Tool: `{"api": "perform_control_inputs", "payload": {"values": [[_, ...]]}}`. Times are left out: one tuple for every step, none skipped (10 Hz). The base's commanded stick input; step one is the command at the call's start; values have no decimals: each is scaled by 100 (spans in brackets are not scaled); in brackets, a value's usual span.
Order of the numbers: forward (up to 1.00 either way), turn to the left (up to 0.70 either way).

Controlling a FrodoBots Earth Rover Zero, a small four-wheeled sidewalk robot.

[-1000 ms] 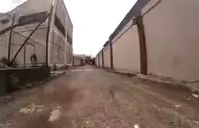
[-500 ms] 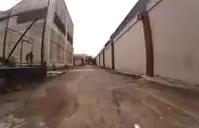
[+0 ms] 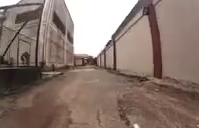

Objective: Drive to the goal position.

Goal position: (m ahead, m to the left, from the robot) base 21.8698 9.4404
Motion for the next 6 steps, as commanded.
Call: {"api": "perform_control_inputs", "payload": {"values": [[100,0],[100,0],[100,0],[100,0],[100,0],[100,0]]}}
